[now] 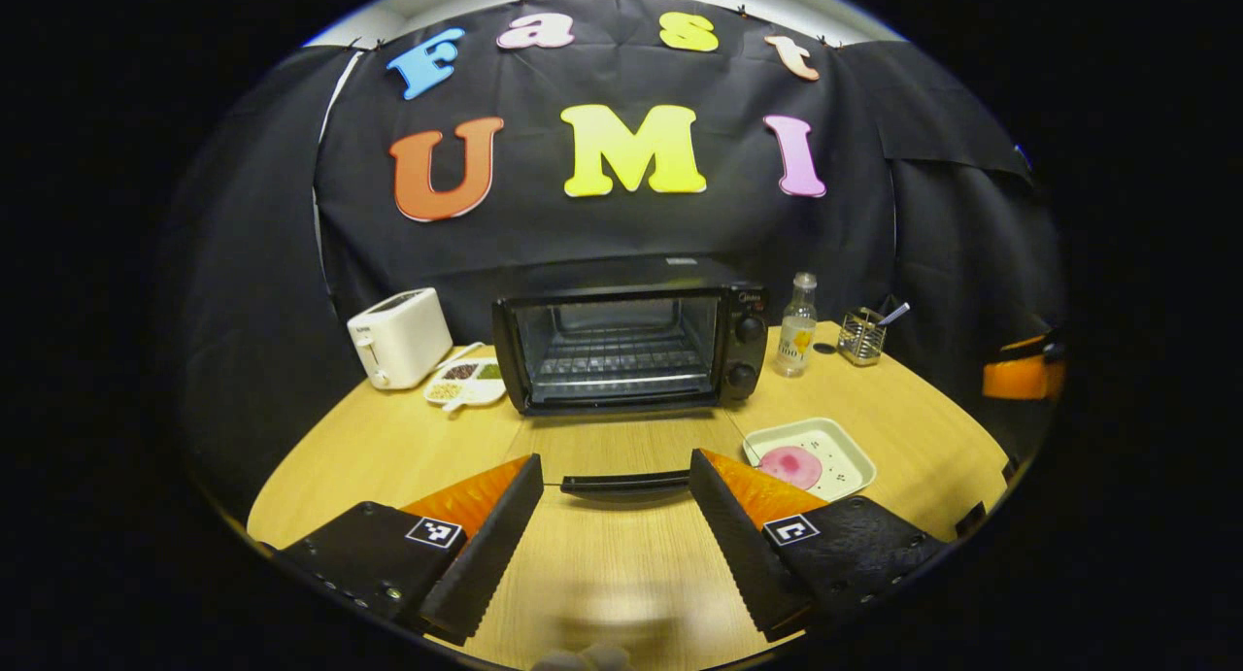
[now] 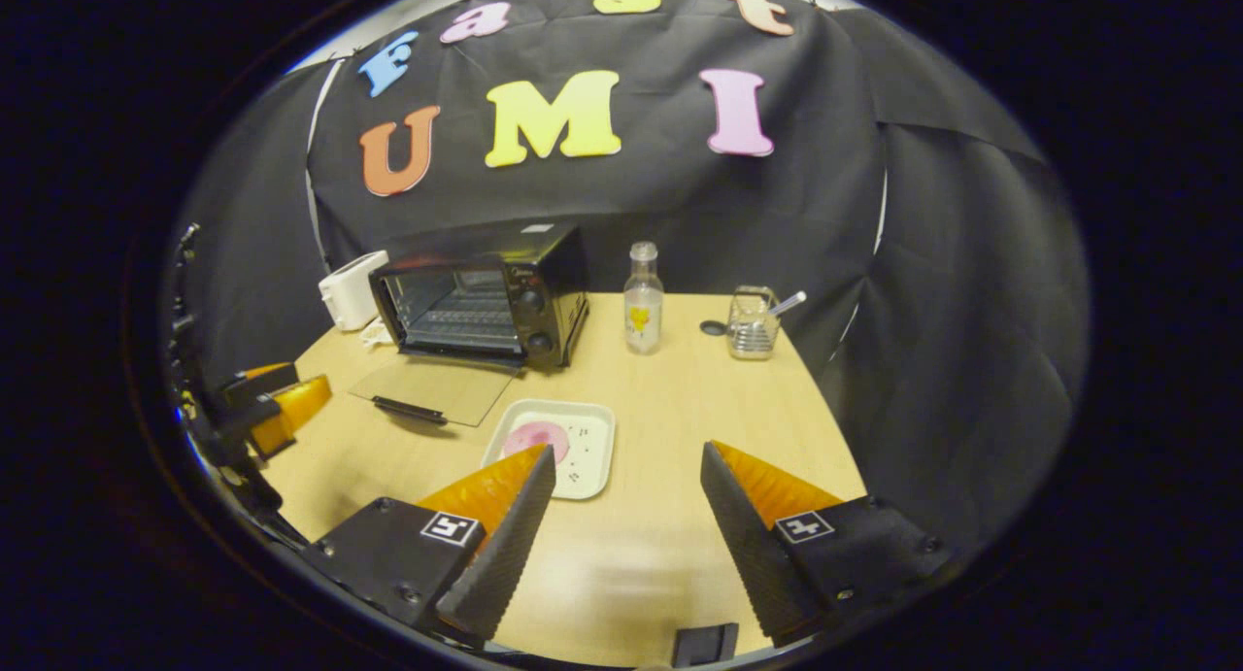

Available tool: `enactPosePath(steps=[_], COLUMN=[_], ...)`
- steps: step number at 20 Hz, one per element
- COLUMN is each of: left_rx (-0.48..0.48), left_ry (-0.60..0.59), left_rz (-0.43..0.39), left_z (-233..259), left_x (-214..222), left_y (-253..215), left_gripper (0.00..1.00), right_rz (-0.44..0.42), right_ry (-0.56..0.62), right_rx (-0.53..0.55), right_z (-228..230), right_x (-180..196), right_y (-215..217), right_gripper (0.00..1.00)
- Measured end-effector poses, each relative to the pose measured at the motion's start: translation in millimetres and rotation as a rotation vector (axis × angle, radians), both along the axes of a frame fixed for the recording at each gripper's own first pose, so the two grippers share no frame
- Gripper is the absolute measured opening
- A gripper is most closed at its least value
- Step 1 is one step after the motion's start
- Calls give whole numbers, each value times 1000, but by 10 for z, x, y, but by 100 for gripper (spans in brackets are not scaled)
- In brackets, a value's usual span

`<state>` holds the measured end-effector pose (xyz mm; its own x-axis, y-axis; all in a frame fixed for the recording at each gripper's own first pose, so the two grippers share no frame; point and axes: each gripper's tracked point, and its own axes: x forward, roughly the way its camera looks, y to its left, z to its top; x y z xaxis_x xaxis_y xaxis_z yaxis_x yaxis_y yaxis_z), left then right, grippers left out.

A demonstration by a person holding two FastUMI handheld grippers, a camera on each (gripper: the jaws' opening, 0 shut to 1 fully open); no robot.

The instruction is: Open the electric oven with the left hand, put the food in, and close the electric oven.

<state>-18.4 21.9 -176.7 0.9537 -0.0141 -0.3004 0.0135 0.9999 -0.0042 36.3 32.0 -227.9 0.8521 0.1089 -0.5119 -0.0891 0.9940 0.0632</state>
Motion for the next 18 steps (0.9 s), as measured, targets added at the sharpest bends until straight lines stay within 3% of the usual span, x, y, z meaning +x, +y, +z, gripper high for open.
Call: enactPosePath(steps=[2,4,9,12,13,18], left_rx=[7,10,18,39,45,35], left_ry=[-39,-76,-160,-184,-189,-208], left_rz=[25,51,122,137,145,175], left_z=[287,568,1156,1361,1403,1533], left_x=[-112,-210,-368,-389,-384,-313], left_y=[59,97,235,256,267,295], left_gripper=[97,96,96,100,96,96], right_rz=[25,42,71,97,107,121], right_ry=[53,110,252,310,332,415], right_rx=[28,52,117,118,117,120], right_z=[-226,-455,-975,-1192,-1253,-1445], right_x=[192,328,704,896,936,1153], right_y=[44,65,196,246,272,339], right_gripper=[91,77,70,60,59,50])
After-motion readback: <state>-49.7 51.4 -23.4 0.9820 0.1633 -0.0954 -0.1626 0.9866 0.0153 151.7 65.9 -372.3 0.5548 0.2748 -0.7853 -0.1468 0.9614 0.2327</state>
